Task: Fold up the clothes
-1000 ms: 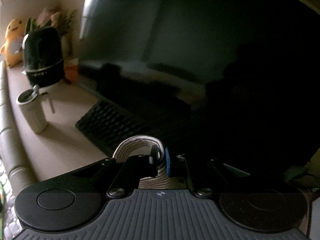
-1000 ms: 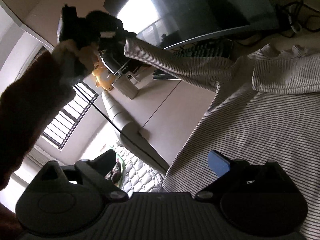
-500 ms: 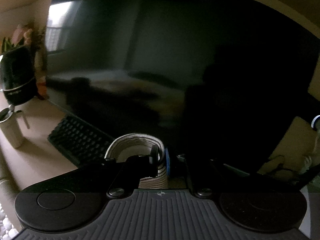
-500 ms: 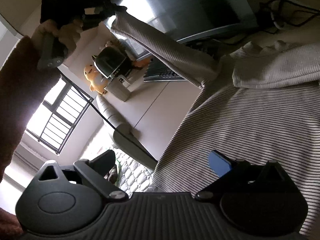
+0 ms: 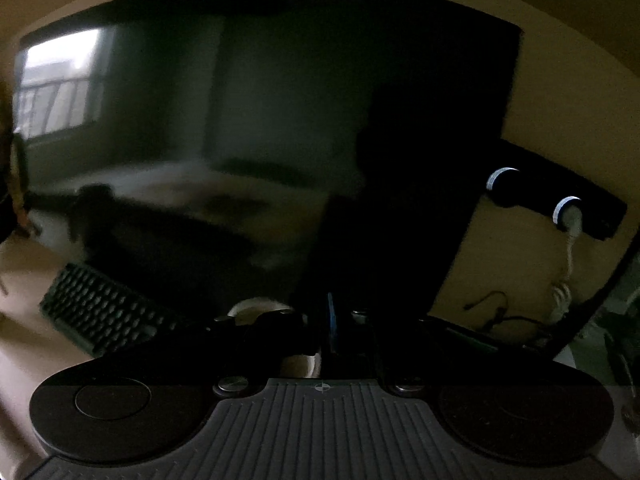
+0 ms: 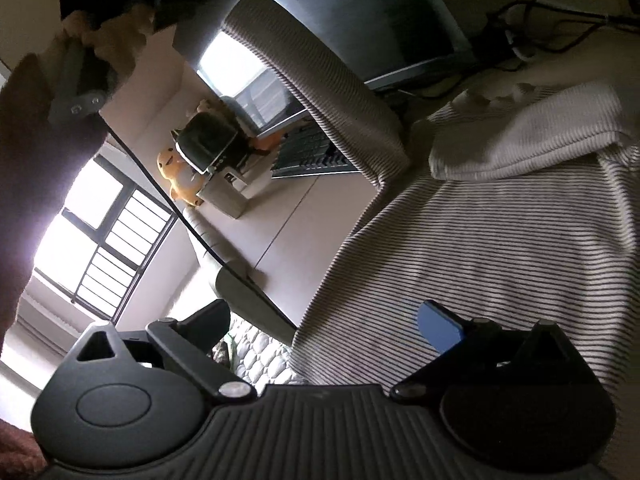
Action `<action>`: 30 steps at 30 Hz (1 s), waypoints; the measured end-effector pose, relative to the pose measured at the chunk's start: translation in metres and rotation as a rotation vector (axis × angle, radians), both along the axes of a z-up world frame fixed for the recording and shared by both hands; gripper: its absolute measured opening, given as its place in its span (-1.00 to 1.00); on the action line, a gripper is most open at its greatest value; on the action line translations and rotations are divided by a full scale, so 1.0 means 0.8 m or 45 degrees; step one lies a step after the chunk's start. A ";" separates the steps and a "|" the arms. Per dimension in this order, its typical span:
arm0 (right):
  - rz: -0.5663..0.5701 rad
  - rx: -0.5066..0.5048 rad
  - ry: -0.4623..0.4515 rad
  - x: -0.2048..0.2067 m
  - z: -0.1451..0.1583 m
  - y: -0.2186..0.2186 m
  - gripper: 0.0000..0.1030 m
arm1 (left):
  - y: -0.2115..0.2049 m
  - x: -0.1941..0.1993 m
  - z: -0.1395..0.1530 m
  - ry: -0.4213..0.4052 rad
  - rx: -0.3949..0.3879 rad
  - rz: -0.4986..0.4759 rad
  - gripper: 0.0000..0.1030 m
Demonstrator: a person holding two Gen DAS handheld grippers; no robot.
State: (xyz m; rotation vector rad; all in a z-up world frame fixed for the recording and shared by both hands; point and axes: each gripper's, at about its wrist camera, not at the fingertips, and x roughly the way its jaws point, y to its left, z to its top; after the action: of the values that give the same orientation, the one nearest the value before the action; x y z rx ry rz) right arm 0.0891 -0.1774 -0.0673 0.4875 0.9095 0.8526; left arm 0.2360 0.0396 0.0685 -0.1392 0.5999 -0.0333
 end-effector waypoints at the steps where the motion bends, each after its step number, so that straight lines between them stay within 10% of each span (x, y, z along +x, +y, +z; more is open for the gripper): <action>1: -0.006 -0.001 0.000 -0.001 0.000 -0.003 0.95 | -0.009 0.001 -0.001 0.000 0.000 -0.014 -0.90; 15: -0.120 0.006 0.058 0.008 -0.017 -0.041 0.95 | -0.063 0.016 -0.038 0.118 0.043 -0.183 -0.65; 18: -0.108 -0.009 0.058 0.011 -0.019 -0.039 0.95 | -0.082 0.005 -0.086 0.277 0.195 -0.295 0.00; 22: -0.102 -0.049 0.077 0.009 -0.026 -0.043 0.95 | -0.125 -0.024 -0.169 0.513 0.401 -0.460 0.01; 30: -0.165 -0.118 0.136 -0.006 -0.042 -0.063 0.95 | -0.199 -0.086 -0.283 0.653 0.808 -0.796 0.03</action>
State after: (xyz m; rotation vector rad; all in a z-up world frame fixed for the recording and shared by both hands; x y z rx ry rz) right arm 0.0847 -0.2277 -0.1010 0.5094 0.9995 0.6692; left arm 0.1672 -0.1200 -0.1580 0.6800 1.1184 -0.4179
